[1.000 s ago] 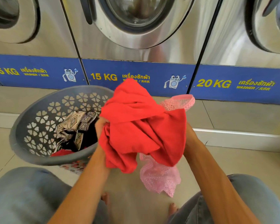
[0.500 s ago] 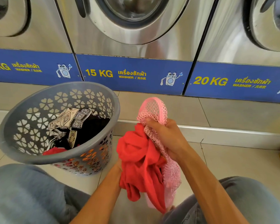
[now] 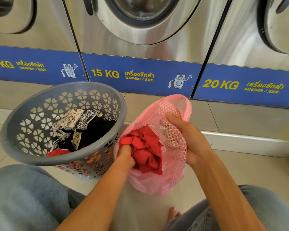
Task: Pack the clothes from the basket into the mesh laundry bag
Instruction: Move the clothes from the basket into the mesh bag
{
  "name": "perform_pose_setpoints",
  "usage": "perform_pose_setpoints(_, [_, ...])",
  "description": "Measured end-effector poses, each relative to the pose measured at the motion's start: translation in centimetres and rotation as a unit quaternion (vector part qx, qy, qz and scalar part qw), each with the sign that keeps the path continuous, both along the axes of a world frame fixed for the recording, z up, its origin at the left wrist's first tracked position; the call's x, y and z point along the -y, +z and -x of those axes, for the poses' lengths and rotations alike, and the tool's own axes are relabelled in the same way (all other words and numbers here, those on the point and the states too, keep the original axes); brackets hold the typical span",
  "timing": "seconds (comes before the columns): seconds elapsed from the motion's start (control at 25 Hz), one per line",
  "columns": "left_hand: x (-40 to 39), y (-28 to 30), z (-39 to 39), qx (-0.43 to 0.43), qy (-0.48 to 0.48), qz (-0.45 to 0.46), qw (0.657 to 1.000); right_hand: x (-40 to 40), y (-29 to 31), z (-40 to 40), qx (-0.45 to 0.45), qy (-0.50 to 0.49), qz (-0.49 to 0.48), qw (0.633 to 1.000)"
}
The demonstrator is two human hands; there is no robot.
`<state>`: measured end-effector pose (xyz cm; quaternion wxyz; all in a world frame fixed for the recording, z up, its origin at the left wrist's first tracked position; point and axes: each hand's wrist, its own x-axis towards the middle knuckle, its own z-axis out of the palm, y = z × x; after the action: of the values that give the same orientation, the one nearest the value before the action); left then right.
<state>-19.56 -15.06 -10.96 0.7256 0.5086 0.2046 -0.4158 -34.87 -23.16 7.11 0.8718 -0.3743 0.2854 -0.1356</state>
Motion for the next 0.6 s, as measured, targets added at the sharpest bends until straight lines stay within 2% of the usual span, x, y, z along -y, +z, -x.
perform_pose_setpoints(0.04, [0.1, -2.4, -1.1, 0.011, 0.017, -0.007, 1.0, 0.7, 0.2, 0.3, 0.006, 0.001, 0.0, 1.0])
perform_pose_setpoints(0.12, [-0.9, -1.2, -0.3, 0.039, -0.003, -0.065, 0.997, 1.7, 0.6, 0.9, 0.013, -0.011, 0.006, 1.0])
perform_pose_setpoints(0.2, [-2.3, -0.8, 0.9, 0.113, -0.08, -0.174, 0.975, 2.7, 0.1, 1.3, 0.004, -0.037, 0.024, 0.999])
perform_pose_setpoints(0.32, [-4.1, -3.9, 0.9, 0.194, -0.302, -0.285, 0.889, 3.8, -1.0, 1.0, -0.076, -0.071, 0.121, 0.987])
perform_pose_setpoints(0.4, [-4.6, -5.2, 0.7, 0.237, -0.402, -0.336, 0.818, 3.9, -1.9, 0.5, -0.162, -0.045, 0.214, 0.962])
perform_pose_setpoints(0.52, [-5.3, 0.6, 3.6, 0.312, -0.496, -0.381, 0.715, 3.2, -3.4, 0.0, -0.269, 0.058, 0.343, 0.898])
perform_pose_setpoints(0.56, [-5.4, 1.0, 3.7, 0.325, -0.511, -0.388, 0.695, 2.8, -3.8, -0.2, -0.287, 0.09, 0.372, 0.878])
perform_pose_setpoints(0.6, [-5.5, 1.4, 3.7, 0.338, -0.513, -0.385, 0.689, 2.4, -4.2, -0.4, -0.294, 0.113, 0.391, 0.865])
